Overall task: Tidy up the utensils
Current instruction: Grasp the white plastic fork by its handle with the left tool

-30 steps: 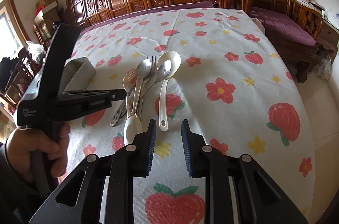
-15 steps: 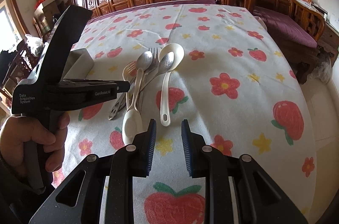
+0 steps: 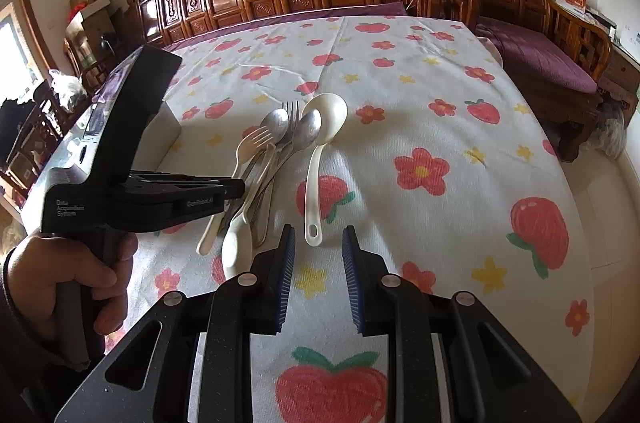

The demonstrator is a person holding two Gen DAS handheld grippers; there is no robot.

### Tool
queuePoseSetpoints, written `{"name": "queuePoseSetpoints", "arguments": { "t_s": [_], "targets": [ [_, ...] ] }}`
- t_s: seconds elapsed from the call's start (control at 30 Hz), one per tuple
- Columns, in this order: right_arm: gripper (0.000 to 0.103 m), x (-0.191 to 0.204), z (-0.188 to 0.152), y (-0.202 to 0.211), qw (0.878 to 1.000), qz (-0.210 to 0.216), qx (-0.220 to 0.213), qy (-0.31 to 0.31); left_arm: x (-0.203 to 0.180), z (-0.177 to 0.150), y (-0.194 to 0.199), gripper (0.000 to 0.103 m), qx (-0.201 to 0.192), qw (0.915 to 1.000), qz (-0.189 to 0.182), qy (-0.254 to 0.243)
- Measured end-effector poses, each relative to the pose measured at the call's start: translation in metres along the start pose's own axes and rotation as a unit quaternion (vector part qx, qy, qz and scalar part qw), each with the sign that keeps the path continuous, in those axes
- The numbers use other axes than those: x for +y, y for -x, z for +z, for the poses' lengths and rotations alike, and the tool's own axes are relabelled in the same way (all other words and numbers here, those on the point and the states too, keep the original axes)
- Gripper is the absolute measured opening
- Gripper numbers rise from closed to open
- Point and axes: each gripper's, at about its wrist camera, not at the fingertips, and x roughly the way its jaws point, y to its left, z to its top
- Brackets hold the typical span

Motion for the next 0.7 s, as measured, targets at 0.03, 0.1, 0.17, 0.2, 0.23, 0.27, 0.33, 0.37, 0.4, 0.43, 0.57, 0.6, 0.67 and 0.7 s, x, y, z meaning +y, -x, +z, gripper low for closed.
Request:
{"name": "queuePoseSetpoints", "arguments": {
  "t_s": [0.03, 0.1, 0.17, 0.2, 0.23, 0.27, 0.33, 0.37, 0.4, 0.43, 0.57, 0.6, 0.67, 0.7],
  "targets": [
    [0.027, 0.0, 0.0, 0.0, 1.0, -0.001, 0.0, 0.001, 0.001, 0.0, 0.002, 0.008, -0.003, 1.0, -0.001, 0.001],
    [0.027, 0.002, 0.0, -0.001, 1.0, -0.001, 0.001, 0.004, 0.003, -0.001, 0.007, 0.008, -0.008, 1.0, -0.004, 0.003],
    [0.027, 0.005, 0.0, -0.002, 1.0, -0.001, 0.002, 0.009, 0.007, -0.003, 0.015, 0.008, -0.017, 0.9998, -0.005, 0.002],
    [0.027, 0.007, 0.0, -0.003, 1.0, -0.001, 0.002, 0.011, 0.009, -0.004, 0.02, 0.008, -0.022, 0.9997, -0.005, -0.001],
    [0.027, 0.009, 0.0, -0.003, 1.0, -0.001, 0.003, 0.014, 0.01, -0.005, 0.023, 0.008, -0.025, 0.9997, -0.005, -0.002],
    [0.027, 0.011, -0.001, -0.004, 1.0, -0.002, 0.004, 0.018, 0.012, -0.005, 0.026, 0.008, -0.027, 0.9996, -0.006, -0.004],
    [0.027, 0.015, -0.002, -0.006, 1.0, -0.008, 0.006, 0.025, 0.018, -0.007, 0.03, 0.008, -0.027, 0.9996, -0.012, -0.005],
    [0.027, 0.017, -0.003, -0.008, 1.0, -0.011, 0.007, 0.028, 0.02, -0.007, 0.031, 0.008, -0.024, 0.9996, -0.016, -0.005],
    [0.027, 0.018, -0.004, -0.009, 0.999, -0.012, 0.008, 0.029, 0.023, -0.007, 0.03, 0.008, -0.021, 0.9996, -0.019, -0.007],
    [0.027, 0.019, -0.005, -0.01, 0.999, -0.013, 0.01, 0.03, 0.025, -0.008, 0.029, 0.008, -0.018, 0.9996, -0.02, -0.01],
    [0.027, 0.02, -0.008, -0.015, 0.999, -0.015, 0.017, 0.032, 0.036, -0.014, 0.022, 0.003, -0.007, 0.9997, -0.019, -0.013],
    [0.027, 0.021, -0.009, -0.015, 0.999, -0.016, 0.018, 0.033, 0.039, -0.016, 0.019, 0.003, -0.003, 0.9997, -0.021, -0.011],
    [0.027, 0.021, -0.011, -0.017, 0.999, -0.016, 0.02, 0.035, 0.047, -0.02, 0.015, 0.003, -0.001, 0.9995, -0.03, -0.002],
    [0.027, 0.022, -0.011, -0.017, 0.999, -0.016, 0.02, 0.035, 0.048, -0.021, 0.015, 0.003, -0.005, 0.9996, -0.029, -0.005]
  ]
}}
